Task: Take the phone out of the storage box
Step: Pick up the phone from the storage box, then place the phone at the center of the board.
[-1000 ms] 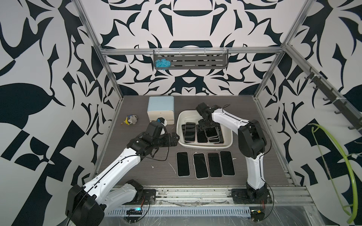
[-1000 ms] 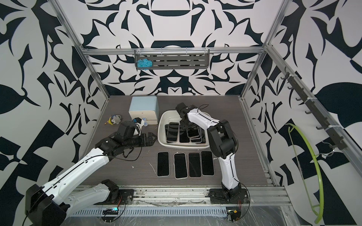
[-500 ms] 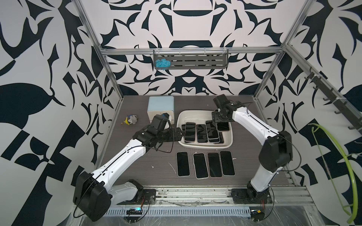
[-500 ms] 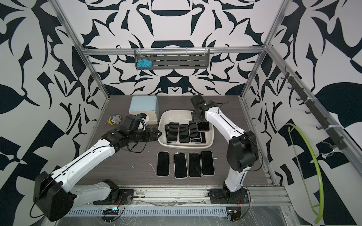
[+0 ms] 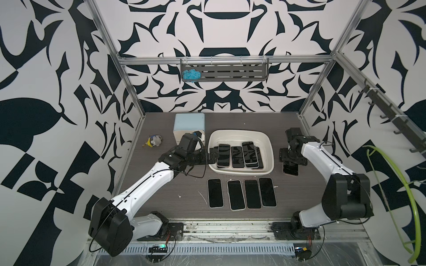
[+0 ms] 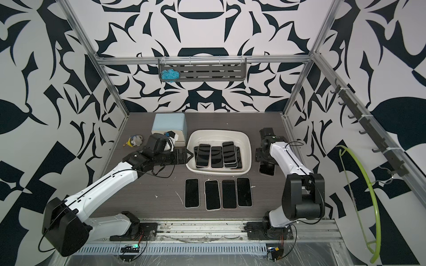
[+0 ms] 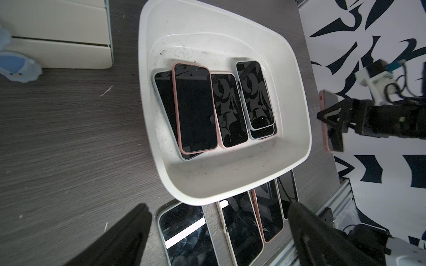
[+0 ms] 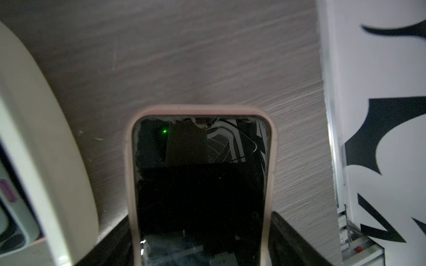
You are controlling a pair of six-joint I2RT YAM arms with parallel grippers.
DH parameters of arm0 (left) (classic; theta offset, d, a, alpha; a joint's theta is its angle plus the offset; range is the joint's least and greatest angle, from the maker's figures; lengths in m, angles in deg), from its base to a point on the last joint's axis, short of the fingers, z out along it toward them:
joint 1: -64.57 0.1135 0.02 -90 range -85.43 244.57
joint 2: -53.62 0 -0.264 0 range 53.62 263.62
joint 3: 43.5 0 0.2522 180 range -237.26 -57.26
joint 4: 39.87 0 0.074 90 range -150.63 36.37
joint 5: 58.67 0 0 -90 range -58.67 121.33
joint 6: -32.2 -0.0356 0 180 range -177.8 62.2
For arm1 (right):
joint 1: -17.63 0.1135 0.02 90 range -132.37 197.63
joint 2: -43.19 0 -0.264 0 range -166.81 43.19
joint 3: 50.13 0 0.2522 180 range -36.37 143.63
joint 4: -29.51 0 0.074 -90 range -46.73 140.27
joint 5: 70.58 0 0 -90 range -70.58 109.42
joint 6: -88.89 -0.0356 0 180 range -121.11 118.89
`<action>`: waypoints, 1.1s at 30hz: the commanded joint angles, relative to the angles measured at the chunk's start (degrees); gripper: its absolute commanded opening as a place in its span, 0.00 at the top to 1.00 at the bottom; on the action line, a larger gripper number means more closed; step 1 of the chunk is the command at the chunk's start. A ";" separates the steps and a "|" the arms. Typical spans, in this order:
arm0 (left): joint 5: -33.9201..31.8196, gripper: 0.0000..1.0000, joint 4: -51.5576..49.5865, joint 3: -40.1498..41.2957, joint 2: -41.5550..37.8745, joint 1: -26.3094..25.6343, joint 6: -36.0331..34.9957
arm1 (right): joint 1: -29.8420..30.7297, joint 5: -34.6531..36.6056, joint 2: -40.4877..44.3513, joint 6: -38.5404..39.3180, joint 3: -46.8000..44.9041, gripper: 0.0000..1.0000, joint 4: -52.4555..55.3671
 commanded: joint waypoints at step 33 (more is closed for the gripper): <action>0.53 0.00 3.57 8.30 -9.79 0.24 1.40 | 19.03 -2.74 0.83 -6.82 16.54 0.01 4.61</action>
